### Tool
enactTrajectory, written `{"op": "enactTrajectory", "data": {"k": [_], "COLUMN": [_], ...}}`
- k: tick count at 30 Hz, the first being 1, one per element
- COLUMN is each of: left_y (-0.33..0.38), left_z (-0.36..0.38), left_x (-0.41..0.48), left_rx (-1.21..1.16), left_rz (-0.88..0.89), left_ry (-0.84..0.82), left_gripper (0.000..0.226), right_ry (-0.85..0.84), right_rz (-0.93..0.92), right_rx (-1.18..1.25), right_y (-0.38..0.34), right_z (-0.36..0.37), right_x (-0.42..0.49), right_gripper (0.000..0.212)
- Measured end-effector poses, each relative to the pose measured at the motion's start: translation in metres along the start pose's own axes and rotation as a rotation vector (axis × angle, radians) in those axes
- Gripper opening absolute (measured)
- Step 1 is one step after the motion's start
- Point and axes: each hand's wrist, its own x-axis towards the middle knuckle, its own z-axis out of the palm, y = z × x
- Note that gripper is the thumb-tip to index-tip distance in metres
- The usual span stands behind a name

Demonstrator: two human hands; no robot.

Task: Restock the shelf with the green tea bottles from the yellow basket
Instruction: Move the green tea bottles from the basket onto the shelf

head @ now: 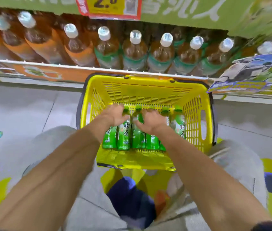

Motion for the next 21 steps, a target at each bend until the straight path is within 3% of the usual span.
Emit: {"op": "enactTrajectory", "data": {"k": [14,21], "left_y": [0.006,-0.006], "left_z": [0.024,0.021], "left_x": [0.069,0.081], "left_rx": [-0.249,-0.373], "left_rz": [-0.170,-0.200], "left_ry": [-0.015,-0.048], "left_gripper": [0.031,0.049], "right_ry": [-0.042,-0.130], "right_rz": [0.111,0.113], "right_rx": [0.249,0.421], "right_y": [-0.005,0.008], "right_z": [0.018,0.012], "right_x": [0.080,0.095], "right_gripper": [0.045,0.044]}}
